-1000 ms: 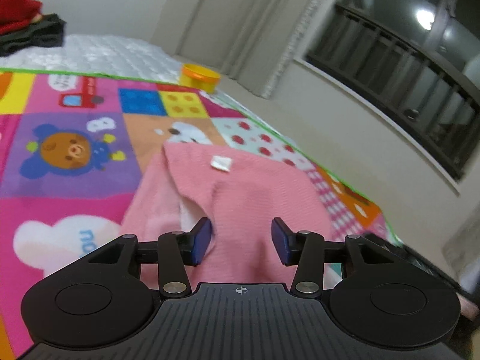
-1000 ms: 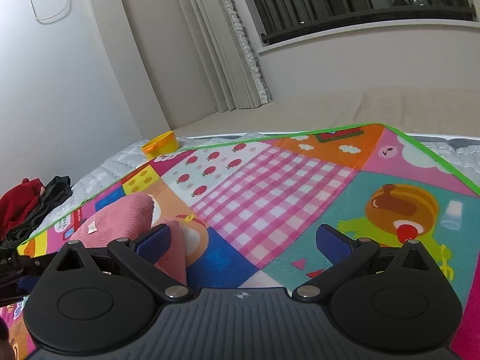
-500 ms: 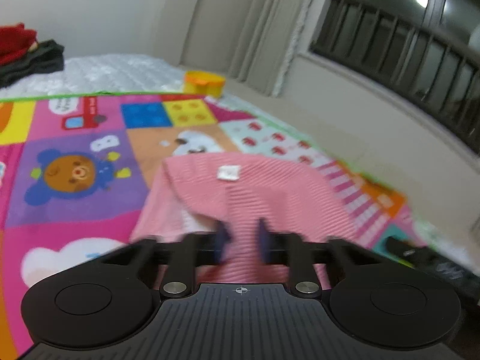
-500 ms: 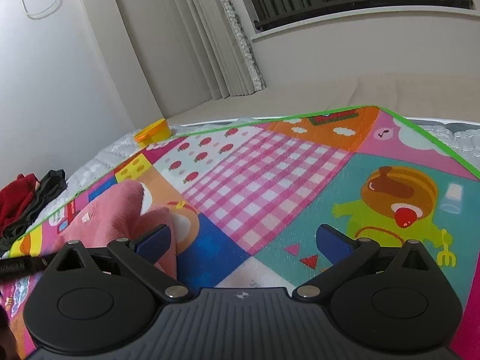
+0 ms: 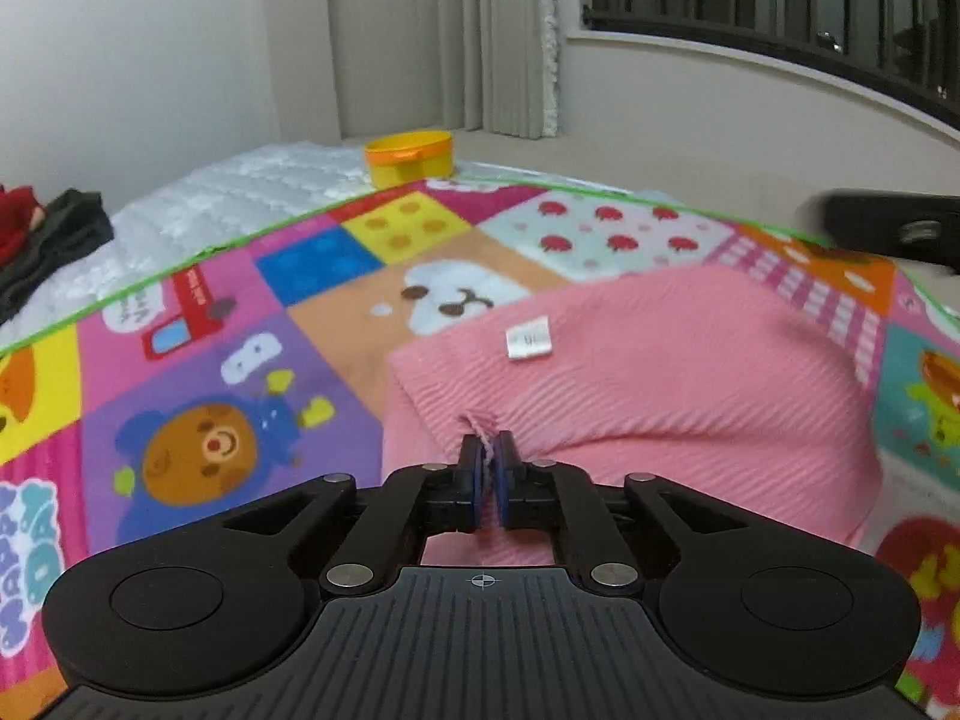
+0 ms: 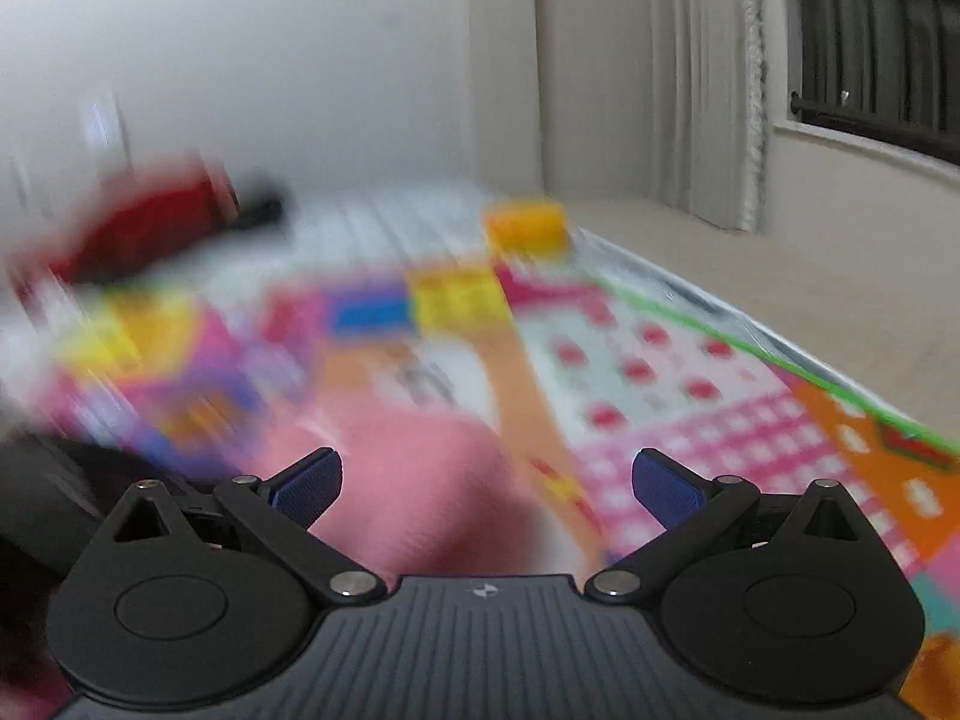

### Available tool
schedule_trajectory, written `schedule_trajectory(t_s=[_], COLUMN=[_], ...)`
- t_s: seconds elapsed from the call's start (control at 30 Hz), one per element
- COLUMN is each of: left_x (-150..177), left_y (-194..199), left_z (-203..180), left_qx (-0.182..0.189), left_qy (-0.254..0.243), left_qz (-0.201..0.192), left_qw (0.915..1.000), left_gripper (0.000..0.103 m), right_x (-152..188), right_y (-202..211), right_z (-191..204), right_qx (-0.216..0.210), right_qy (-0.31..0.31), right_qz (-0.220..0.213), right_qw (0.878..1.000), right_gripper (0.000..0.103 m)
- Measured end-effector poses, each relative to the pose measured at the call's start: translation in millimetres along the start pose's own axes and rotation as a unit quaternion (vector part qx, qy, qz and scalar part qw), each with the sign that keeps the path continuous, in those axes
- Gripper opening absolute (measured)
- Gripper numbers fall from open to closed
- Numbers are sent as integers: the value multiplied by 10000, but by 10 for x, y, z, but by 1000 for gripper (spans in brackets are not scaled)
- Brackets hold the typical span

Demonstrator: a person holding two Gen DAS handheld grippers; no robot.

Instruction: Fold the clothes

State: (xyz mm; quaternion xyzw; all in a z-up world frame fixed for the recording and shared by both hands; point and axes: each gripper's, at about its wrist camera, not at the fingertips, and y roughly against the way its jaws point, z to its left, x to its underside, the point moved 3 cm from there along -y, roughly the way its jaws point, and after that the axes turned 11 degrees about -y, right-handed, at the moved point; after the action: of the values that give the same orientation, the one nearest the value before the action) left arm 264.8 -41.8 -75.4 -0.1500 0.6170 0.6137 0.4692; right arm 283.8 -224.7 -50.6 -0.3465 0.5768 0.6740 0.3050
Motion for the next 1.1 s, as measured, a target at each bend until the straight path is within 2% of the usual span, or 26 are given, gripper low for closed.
schedule_trajectory(t_s=[0.03, 0.07, 0.1, 0.2, 0.27, 0.37, 0.43, 0.47, 0.53, 0.67, 0.77, 0.8, 0.83, 0.9, 1.0, 1.07, 1.1], left_x=[22, 41, 60, 175, 244, 275, 245, 219, 106, -187, -290, -255, -211, -123, -12, 62, 138], left_y=[-21, -45, -74, -107, 26, 399, 657, 757, 808, 650, 226, 69, -86, -391, -170, 5, 183], left_z=[58, 125, 213, 522, 680, 707, 565, 476, 263, -52, -53, 15, 93, 248, 527, 716, 739], left_qx=[-65, -138, -292, -762, -777, -348, 218, 532, 1199, 2144, 1794, 1526, 1242, 670, 465, 354, 446], left_qy=[80, 173, 265, 693, 1141, 1846, 2220, 2333, 2311, 1964, 1707, 1659, 1616, 1523, 2069, 2456, 2644], left_qz=[17, 37, 102, 424, 484, 421, 225, 120, -147, -570, -426, -265, -92, 255, 286, 286, 268], left_qw=[9999, 9997, 9992, 9938, 9892, 9813, 9745, 9709, 9654, 9551, 9679, 9739, 9790, 9857, 9768, 9683, 9630], left_gripper=[21, 23, 24, 24, 25, 42, 55, 56, 65, 67, 62, 56, 44, 43, 52, 60, 67], right_x=[99, 208, 290, 330, 321, 255, 136, 55, -105, -354, -383, -366, -350, -342, -387, -421, -433], right_y=[-159, -293, -367, -355, -327, -271, -173, -113, 8, 226, 293, 258, 223, 133, -14, -168, -248], right_z=[-9, -50, -117, -360, -407, -369, -333, -324, -305, -502, -629, -623, -616, -568, -437, -319, -258], right_qx=[385, 632, 681, 231, 65, -30, -125, -198, -343, -389, -404, -357, -309, -229, -389, -795, -1008], right_qy=[292, 416, 277, -804, -945, -725, -662, -701, -778, -1327, -1402, -1301, -1200, -936, -610, -611, -637], right_qz=[113, 259, 371, 572, 598, 529, 311, 169, -114, -494, -486, -411, -337, -235, -156, 109, 265], right_qw=[9988, 9968, 9966, 9949, 9937, 9960, 9972, 9972, 9963, 9892, 9881, 9900, 9917, 9951, 9973, 9949, 9925], right_gripper=[103, 103, 103, 103, 103, 103, 103, 103, 103, 103, 103, 103, 103, 103, 103, 103, 103])
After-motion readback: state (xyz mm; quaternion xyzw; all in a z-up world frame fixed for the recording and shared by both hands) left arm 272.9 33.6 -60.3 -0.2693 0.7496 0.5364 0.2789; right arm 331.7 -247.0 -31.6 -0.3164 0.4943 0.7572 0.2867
